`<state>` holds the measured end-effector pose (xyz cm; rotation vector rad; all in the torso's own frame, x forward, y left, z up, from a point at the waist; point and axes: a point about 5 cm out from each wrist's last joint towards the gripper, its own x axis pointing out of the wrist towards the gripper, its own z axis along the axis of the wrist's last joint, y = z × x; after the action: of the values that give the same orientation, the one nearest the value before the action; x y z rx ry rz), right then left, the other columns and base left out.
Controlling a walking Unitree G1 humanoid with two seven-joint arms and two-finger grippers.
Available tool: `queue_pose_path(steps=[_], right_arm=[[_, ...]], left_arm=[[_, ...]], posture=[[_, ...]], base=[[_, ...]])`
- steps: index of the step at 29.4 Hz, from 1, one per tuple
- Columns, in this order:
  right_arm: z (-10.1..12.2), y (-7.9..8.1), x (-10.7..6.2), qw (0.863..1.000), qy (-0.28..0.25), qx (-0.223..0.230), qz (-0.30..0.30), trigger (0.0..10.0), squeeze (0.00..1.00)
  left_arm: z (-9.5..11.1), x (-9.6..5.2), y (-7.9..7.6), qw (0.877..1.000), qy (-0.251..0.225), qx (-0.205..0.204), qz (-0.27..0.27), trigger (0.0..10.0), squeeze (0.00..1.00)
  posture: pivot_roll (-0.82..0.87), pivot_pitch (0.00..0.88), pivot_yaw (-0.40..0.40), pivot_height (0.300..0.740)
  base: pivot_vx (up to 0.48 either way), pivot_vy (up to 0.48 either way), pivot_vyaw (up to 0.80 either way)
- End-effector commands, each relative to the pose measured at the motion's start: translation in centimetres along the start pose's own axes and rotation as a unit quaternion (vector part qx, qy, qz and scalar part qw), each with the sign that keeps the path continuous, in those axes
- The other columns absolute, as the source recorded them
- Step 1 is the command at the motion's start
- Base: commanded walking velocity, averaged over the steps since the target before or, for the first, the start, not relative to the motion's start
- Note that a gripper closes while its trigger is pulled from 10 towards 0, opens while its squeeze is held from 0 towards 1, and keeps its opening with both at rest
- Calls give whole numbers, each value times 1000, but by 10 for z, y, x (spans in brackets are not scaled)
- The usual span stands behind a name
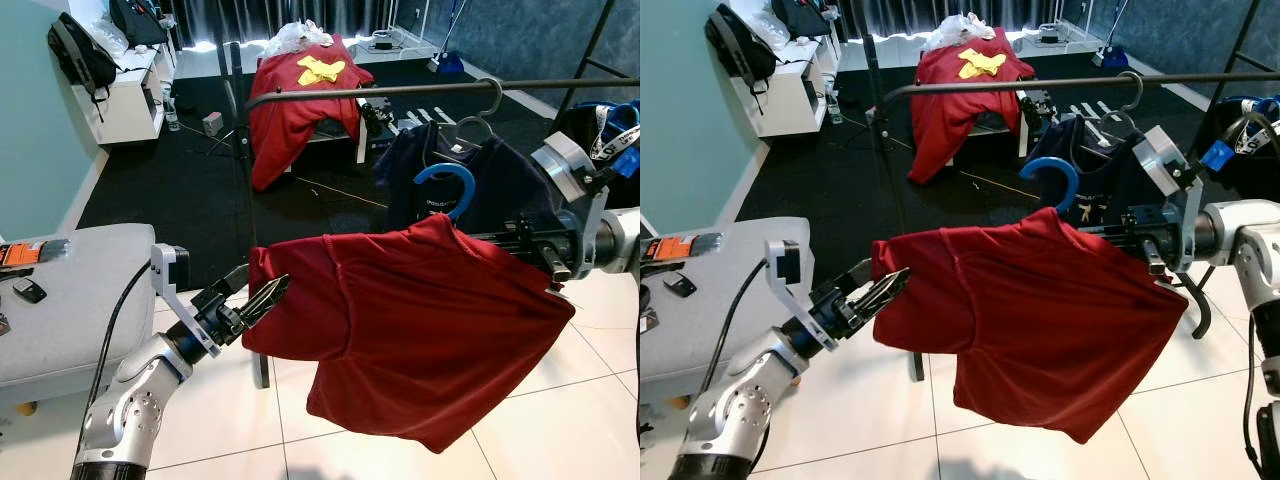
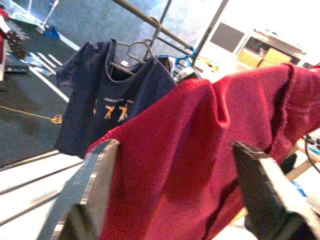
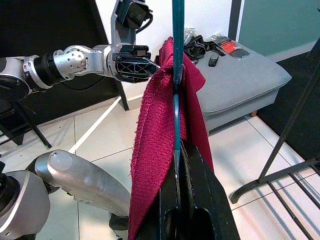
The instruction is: Hang hanger
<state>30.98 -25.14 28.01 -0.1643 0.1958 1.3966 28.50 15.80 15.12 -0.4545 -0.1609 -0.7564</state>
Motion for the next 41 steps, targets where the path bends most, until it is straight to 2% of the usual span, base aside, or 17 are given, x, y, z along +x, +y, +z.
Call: queue_pose_path(steps=[1,2,3,8,10,12,19,24,28,29,32,34,41], right_arm=[[4,2,4,1000,-4,-11,14,10000,0],[4,2,4,1000,-4,-11,14,10000,0],[3,2,4,1000,-3,-11,14,10000,0],[3,2,4,1000,-2,-11,14,10000,0],[1,2,5,1000,1,-9,15,10000,0],[1,2,5,1000,1,-9,15,10000,0],[-6,4,4,1000,11,0,16,10000,0],[-8,5,4,1000,12,2,17,10000,0],[-9,6,5,1000,12,4,18,10000,0],[-9,6,5,1000,11,4,19,10000,0],[-9,6,5,1000,11,4,19,10000,0],[-9,6,6,1000,10,5,21,10000,0],[-8,6,6,1000,10,5,21,10000,0]], left_arm=[[-2,-3,-1,1000,7,-5,-6,1137,0],[-2,-3,-1,1000,7,-5,-6,1137,0],[-1,-5,1,1000,5,-5,-1,0,0],[0,-8,3,1000,2,-4,4,0,0],[13,-13,14,999,-21,9,34,0,0],[13,-13,14,999,-21,9,34,0,0],[36,-20,30,997,-45,31,59,0,0],[41,-23,32,997,-45,36,59,0,0],[37,-27,35,995,-13,67,72,0,0],[30,-29,38,994,-1,73,85,10000,1000],[30,-29,38,994,-1,73,85,10000,1000],[20,-35,39,993,4,66,101,10000,1000],[19,-38,41,992,-1,57,111,10000,1000]], posture=[[20,48,6,740],[20,48,6,740],[21,47,5,740],[23,44,5,740],[27,38,6,740],[27,38,6,740],[30,35,11,740],[31,38,13,740],[33,44,13,740],[32,46,11,740],[32,46,11,740],[29,50,10,740],[29,52,7,740]], base=[[0,0,0],[0,0,0],[0,0,0],[0,0,0],[0,0,0],[0,0,0],[0,0,0],[0,0,0],[0,0,0],[0,0,0],[0,0,0],[0,0,0],[0,0,0]])
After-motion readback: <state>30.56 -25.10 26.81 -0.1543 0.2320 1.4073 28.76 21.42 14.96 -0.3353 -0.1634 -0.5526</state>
